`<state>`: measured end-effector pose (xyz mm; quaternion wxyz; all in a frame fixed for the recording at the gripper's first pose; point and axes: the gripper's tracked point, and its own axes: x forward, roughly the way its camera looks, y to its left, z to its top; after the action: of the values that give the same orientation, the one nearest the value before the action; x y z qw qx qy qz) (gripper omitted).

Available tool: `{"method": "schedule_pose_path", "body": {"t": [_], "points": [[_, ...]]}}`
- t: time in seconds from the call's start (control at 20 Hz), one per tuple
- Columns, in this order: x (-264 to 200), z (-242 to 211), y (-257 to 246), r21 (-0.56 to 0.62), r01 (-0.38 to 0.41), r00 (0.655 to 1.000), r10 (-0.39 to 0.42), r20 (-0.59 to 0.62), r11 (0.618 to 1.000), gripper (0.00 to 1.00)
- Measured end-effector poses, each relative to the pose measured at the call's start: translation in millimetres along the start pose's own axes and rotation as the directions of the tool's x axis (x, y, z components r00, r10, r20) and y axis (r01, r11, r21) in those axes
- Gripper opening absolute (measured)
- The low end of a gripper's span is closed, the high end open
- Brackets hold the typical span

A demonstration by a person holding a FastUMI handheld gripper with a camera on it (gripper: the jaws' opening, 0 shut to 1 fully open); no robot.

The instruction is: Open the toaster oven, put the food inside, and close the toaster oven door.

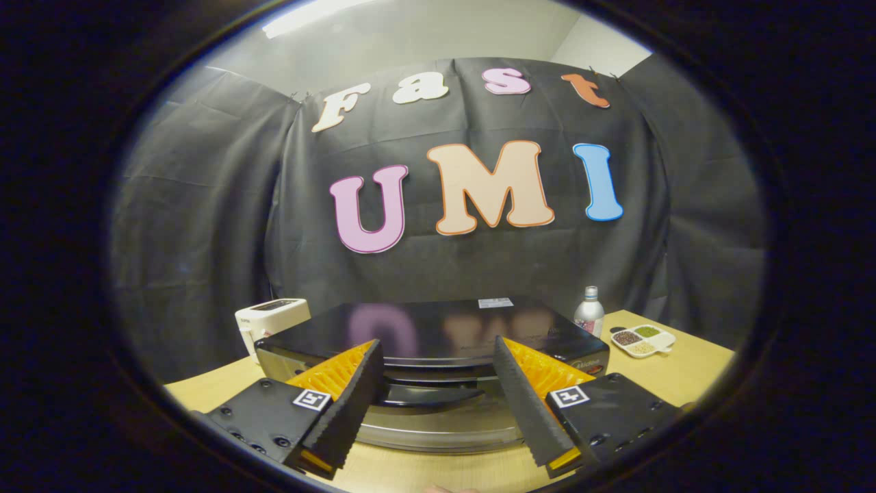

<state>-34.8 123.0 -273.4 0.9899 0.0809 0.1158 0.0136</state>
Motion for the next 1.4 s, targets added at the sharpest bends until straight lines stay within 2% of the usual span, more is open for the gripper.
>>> {"method": "schedule_pose_path", "body": {"t": [0.25, 0.55, 0.95, 1.4], "points": [[-36.9, -7.2, 1.4, -0.034, -0.013, 1.0, 0.013, 0.0, 0.999, 1.0], [-82.1, -32.0, -1.1, -0.02, -0.024, 0.999, 0.023, -0.044, 1.0, 1.0], [-131.3, -91.7, -7.0, -0.023, -0.015, 0.993, 0.013, -0.115, 1.0, 1.0], [-146.1, -148.9, -14.3, -0.006, -0.016, 0.971, 0.014, -0.237, 1.0, 0.99]]}}
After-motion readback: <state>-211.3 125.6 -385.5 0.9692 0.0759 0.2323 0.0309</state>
